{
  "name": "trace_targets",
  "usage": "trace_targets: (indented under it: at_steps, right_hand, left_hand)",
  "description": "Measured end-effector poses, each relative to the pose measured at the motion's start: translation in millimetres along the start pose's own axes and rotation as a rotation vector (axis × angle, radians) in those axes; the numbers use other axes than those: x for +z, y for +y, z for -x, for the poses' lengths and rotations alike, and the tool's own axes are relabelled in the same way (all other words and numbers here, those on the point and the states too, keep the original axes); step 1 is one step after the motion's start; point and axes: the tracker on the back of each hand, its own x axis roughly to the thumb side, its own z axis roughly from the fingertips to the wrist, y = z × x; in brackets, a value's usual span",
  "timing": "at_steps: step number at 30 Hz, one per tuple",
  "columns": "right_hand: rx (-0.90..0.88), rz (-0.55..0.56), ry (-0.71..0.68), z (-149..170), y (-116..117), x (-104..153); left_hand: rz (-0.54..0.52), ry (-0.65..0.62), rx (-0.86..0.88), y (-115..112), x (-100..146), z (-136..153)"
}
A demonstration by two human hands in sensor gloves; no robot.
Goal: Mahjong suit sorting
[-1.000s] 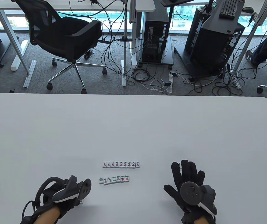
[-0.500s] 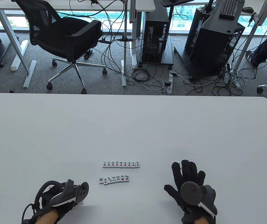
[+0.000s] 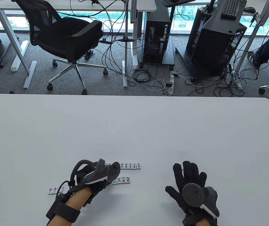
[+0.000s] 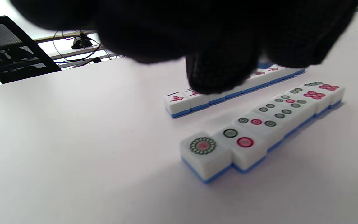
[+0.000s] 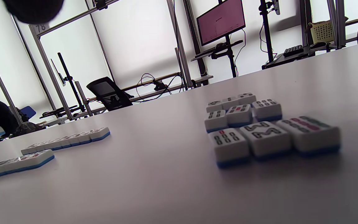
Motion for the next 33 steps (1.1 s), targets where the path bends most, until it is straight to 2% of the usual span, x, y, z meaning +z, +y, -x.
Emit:
trace_targets:
  at_steps: [7, 11, 20, 26, 30, 33]
  right_hand:
    - [-0.010, 0.004, -0.008, 0.1, -0.1, 0.0]
    - [-0.014, 0.000, -0.012, -0.3, 0.3, -0.3]
    - [-0.009, -0.002, -0.015, -0.8, 1.0, -0.3]
    - [-0.006, -0.001, -0.018, -1.8, 1.0, 0.0]
    - [-0.007, 0.000, -0.018, -1.9, 1.2, 0.0]
    - [-0.005, -0.001, -0.018, -1.9, 1.3, 0.0]
  left_hand:
    - [-0.029, -0.070, -0.035, -0.2, -30.7, -54.9]
    - [-0.043, -0.066, -0.055, -3.5, -36.7, -65.1]
    - [-0.012, -0.097, -0.128, -15.9, -36.6, -72.7]
    - [-0.023, -0.105, -0.158, -14.2, -31.8, -73.0]
    - [-0.103, -0.110, -0.190, -6.2, -14.4, -64.3]
    - [-0.112, -0.111, -0.192, -2.2, 1.9, -51.2]
